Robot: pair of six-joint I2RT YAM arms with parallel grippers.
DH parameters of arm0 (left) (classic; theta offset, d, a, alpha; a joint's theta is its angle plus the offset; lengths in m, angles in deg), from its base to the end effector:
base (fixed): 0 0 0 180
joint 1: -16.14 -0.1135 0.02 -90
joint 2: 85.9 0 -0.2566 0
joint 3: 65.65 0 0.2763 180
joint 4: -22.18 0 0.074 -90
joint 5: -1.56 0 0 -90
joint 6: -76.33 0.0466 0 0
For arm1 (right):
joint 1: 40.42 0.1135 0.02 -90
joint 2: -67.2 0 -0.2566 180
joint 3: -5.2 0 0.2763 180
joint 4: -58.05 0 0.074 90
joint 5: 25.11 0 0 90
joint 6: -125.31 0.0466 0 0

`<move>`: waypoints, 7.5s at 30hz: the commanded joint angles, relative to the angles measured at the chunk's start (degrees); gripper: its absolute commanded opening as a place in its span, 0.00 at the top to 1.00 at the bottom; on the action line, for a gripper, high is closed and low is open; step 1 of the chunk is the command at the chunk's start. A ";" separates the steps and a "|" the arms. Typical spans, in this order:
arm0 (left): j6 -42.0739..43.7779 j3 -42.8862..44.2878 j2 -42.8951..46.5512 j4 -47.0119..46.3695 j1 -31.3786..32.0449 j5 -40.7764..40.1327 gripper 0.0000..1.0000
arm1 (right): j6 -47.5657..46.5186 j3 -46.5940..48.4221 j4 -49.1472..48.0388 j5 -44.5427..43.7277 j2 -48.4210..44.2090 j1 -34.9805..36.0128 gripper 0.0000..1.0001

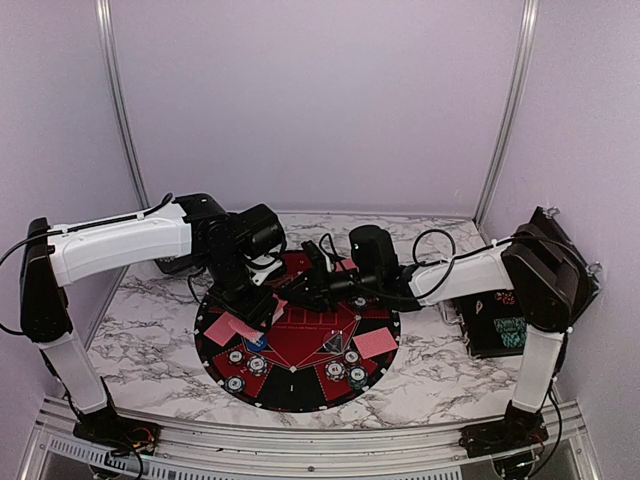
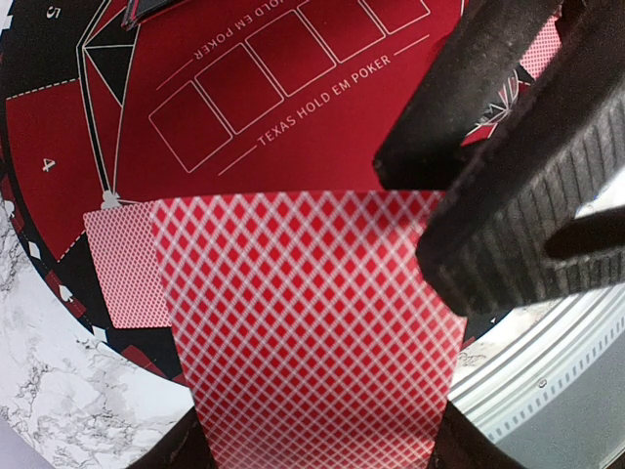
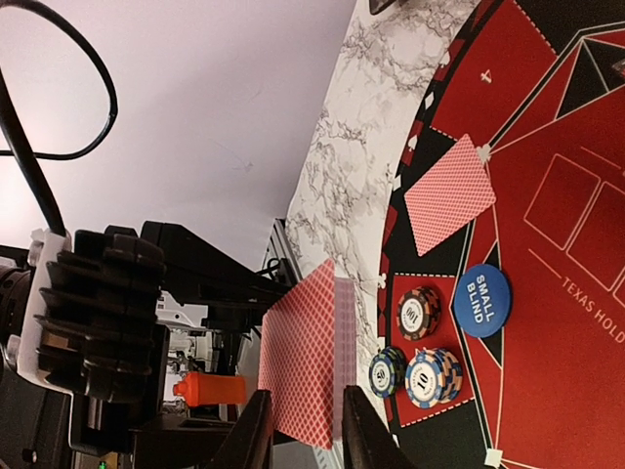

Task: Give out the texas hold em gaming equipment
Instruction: Pick up the poker card from the face-down deck piles, then distribute the poker card in the small blind area, then pick up the poker card from the face-down deck piles.

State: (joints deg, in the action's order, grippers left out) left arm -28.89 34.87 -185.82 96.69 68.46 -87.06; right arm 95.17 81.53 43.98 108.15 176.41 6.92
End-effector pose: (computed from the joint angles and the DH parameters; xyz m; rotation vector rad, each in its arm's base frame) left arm 0.2277 -0.2966 0.2533 0.9306 2.7576 -0.2578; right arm 0.2738 0.3442 0.1710 -0.3914 2.3176 1.8348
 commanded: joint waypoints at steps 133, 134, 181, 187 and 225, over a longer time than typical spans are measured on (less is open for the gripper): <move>-3.85 -7.39 9.92 1.09 -0.26 -2.10 0.47 | -7.61 30.85 7.90 -9.70 30.48 5.31 0.76; -3.82 -7.37 9.93 1.10 -0.23 -2.09 0.47 | -7.85 30.75 8.31 -9.95 30.30 5.31 0.74; -1.88 -3.25 4.87 0.47 -0.12 -1.65 0.47 | -6.68 1.36 3.45 -8.47 -0.79 -4.63 0.44; -1.24 -1.72 3.17 -0.07 -0.09 -1.65 0.47 | -6.66 -1.35 3.32 -6.18 -4.52 -4.90 0.43; 0.71 1.00 1.50 -0.10 0.11 -1.65 0.47 | -4.71 9.49 1.52 4.25 7.52 3.43 0.34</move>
State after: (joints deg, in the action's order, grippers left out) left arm -28.80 33.56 -184.24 96.28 68.44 -88.91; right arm 89.72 88.48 47.57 110.97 182.29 9.67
